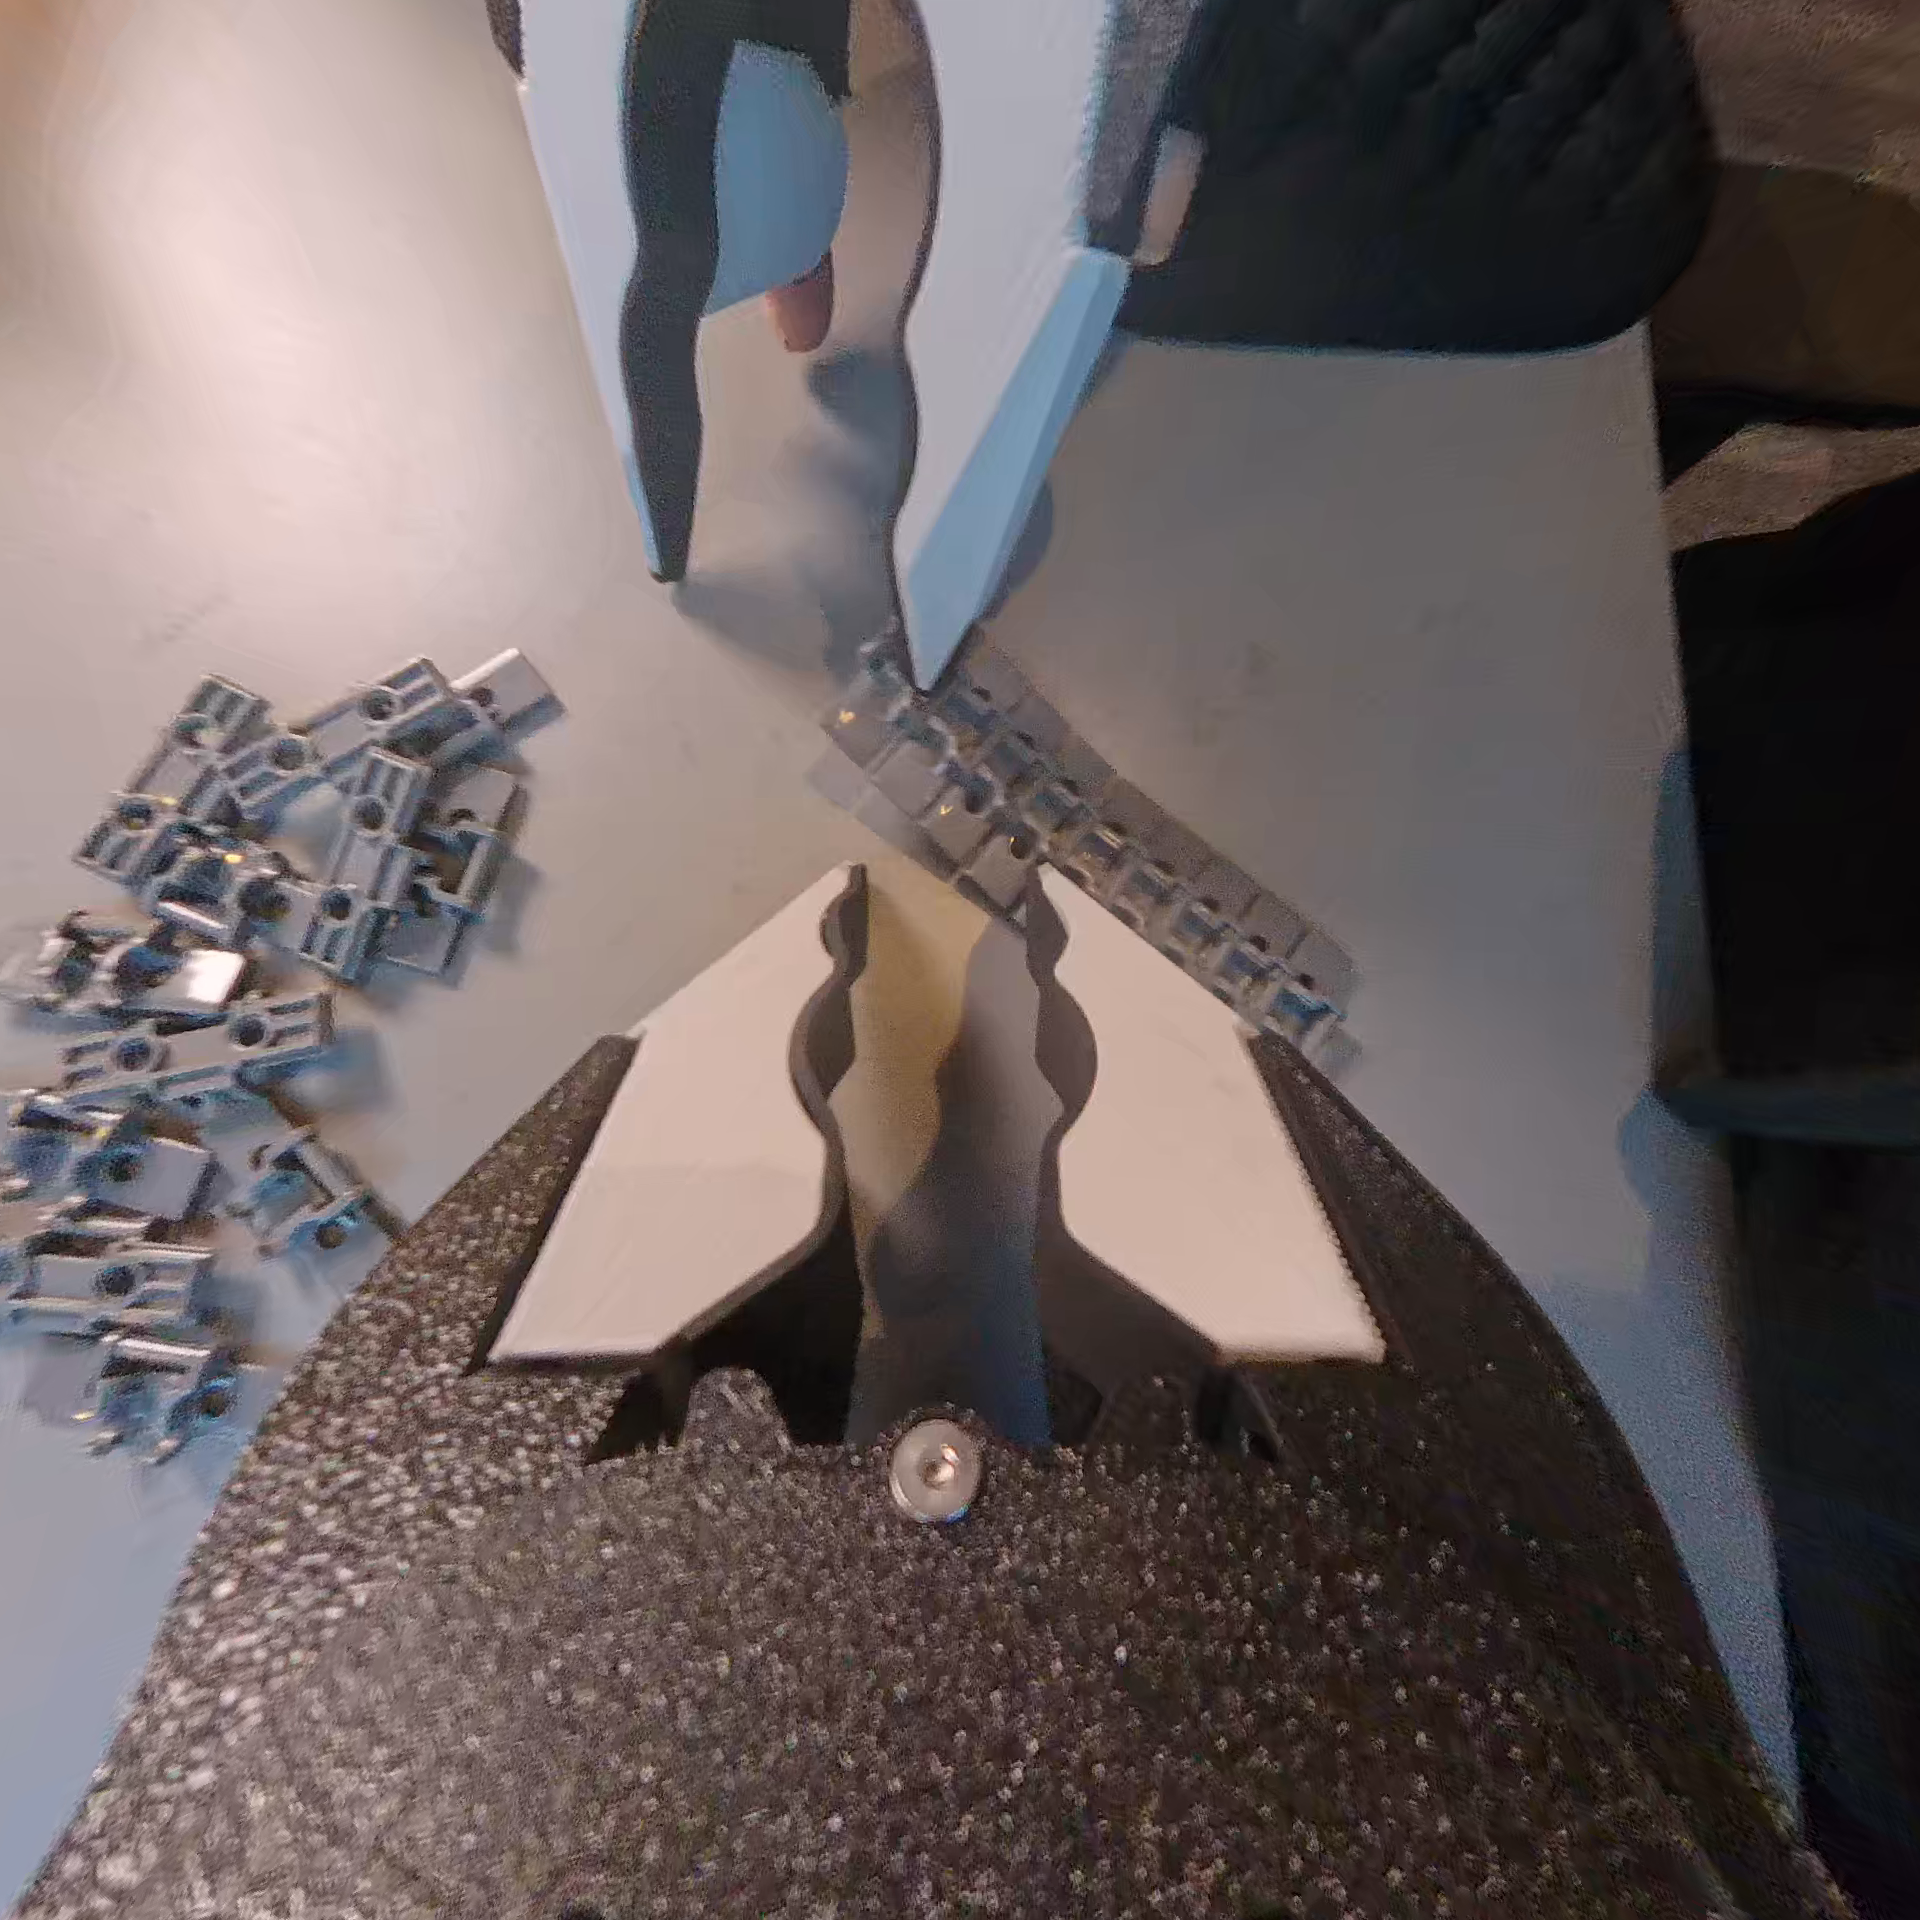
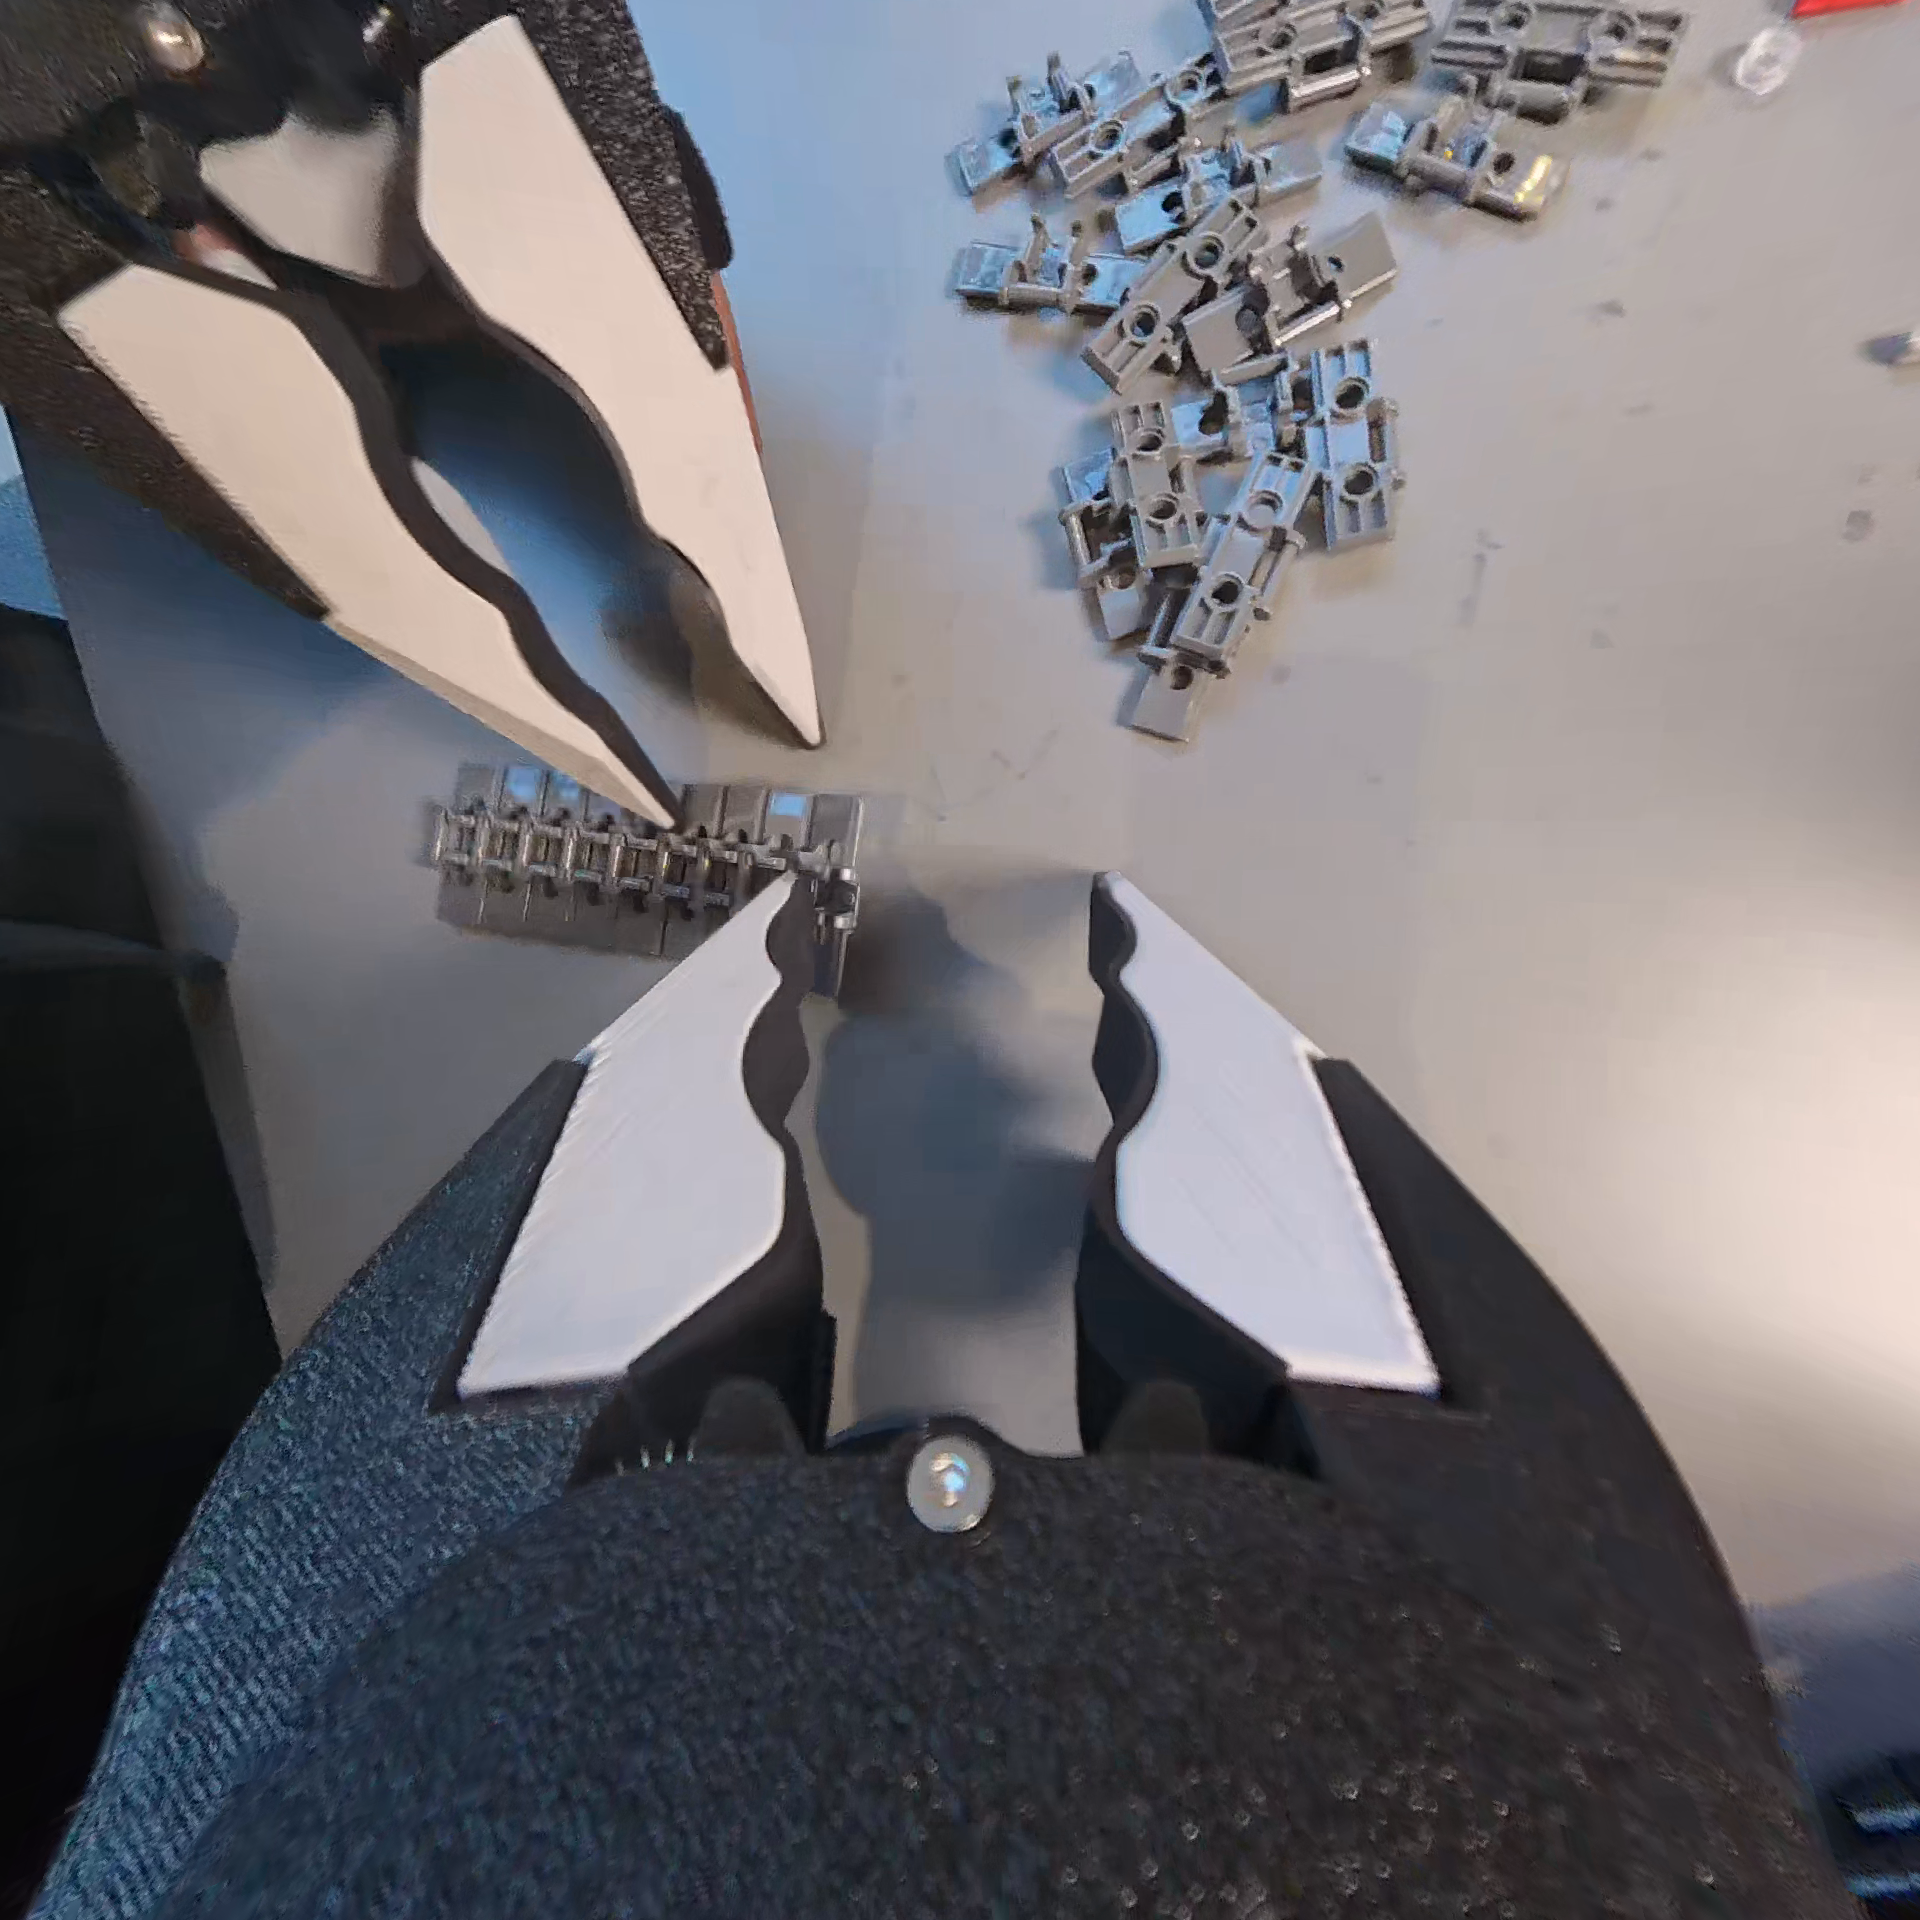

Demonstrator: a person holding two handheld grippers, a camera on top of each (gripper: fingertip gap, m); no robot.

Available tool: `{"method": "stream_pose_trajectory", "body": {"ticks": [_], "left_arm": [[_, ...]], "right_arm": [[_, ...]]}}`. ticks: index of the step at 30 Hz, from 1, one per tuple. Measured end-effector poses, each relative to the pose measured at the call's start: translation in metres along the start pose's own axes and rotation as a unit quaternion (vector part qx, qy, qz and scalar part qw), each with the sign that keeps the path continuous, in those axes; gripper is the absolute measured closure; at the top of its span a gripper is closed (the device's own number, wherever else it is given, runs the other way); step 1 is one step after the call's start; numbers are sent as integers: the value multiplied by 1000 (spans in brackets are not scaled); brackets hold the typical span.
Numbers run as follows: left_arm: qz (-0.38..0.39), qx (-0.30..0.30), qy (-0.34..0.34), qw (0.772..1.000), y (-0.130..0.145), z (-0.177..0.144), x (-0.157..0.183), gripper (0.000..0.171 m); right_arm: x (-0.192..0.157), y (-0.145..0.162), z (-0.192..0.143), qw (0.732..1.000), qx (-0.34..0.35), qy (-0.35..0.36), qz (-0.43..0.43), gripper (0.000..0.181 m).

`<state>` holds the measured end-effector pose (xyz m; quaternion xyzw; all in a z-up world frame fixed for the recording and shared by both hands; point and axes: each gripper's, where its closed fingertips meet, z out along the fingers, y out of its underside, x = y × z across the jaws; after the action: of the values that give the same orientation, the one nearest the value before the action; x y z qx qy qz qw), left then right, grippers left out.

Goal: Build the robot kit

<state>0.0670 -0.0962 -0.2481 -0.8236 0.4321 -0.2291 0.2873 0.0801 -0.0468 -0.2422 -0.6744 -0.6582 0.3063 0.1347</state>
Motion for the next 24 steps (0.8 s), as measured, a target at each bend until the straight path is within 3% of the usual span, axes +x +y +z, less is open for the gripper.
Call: {"method": "stream_pose_trajectory", "body": {"ticks": [3,8,12,14,17,24], "left_arm": [[20,-3,-19,1000,0,0,-3,148],[11,-1,-19,1000,1,-2,-6,148],[-41,77,-32,996,-14,-38,-31,150],[-81,103,-76,988,-12,-63,-62,150],[-107,90,-132,981,9,-81,-96,149],[-99,-3,-146,984,39,-55,-98,149]], "right_arm": [[-2,-8,-4,999,26,-4,-31,116],[1,-22,-19,992,95,8,-80,114],[0,-27,-34,985,144,19,-89,115],[0,-30,-42,980,173,26,-93,130],[-3,-33,-52,969,216,35,-114,177],[-6,-31,-55,964,233,36,-122,175]]}}
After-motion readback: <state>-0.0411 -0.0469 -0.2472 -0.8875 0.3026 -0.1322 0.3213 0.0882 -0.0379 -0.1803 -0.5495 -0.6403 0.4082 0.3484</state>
